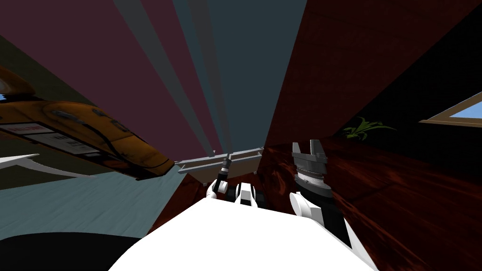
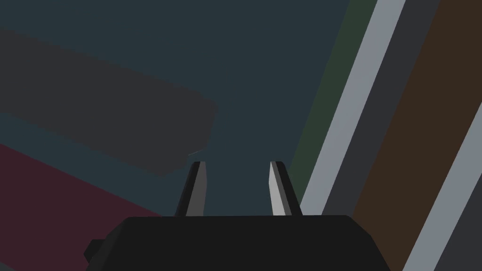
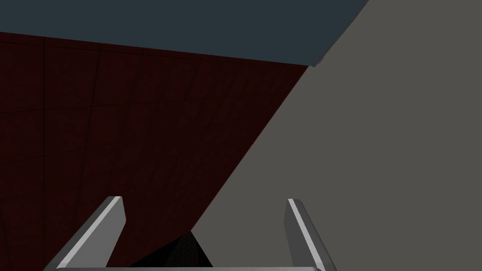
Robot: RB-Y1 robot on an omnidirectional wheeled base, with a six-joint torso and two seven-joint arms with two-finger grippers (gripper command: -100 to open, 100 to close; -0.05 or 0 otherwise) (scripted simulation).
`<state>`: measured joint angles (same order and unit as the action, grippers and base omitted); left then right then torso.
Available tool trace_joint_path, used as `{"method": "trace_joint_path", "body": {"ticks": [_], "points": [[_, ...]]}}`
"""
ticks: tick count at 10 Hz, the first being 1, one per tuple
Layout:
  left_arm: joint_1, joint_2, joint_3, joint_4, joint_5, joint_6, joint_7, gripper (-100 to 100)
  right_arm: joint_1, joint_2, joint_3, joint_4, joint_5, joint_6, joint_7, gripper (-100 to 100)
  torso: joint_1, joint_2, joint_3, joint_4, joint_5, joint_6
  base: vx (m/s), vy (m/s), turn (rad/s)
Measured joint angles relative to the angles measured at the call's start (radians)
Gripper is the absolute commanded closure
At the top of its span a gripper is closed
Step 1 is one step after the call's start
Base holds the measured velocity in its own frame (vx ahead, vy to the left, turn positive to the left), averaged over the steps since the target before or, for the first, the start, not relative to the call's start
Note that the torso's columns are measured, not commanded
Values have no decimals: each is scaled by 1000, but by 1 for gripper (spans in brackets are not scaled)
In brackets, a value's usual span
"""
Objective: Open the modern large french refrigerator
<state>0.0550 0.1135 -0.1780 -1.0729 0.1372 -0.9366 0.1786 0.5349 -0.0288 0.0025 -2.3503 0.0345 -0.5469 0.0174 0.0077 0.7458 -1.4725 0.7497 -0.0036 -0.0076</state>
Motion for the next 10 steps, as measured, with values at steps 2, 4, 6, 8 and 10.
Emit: {"method": "trace_joint_path", "body": {"ticks": [2,4,6,8,10], "points": [[-22,7,-6,-23,22,42,35,-100,0,0,0,0,0,0,0,0,-5,-3,-1,-4,1,5,-31,118,-50],[-47,8,-22,-41,44,68,73,-100,0,0,0,0,0,0,0,0,-9,-7,-3,-11,3,7,-58,109,-63],[-58,21,-39,-69,61,110,104,-100,0,0,0,0,0,0,0,0,-8,-9,-4,-12,4,8,-39,96,-67],[-79,33,-56,-83,80,150,138,-100,0,0,0,0,0,0,0,0,-8,-8,-4,-12,3,8,-50,94,-72],[-96,25,-77,-96,100,191,174,-100,0,0,0,0,0,0,0,0,-7,-7,-3,-12,4,8,-44,98,-66]]}}
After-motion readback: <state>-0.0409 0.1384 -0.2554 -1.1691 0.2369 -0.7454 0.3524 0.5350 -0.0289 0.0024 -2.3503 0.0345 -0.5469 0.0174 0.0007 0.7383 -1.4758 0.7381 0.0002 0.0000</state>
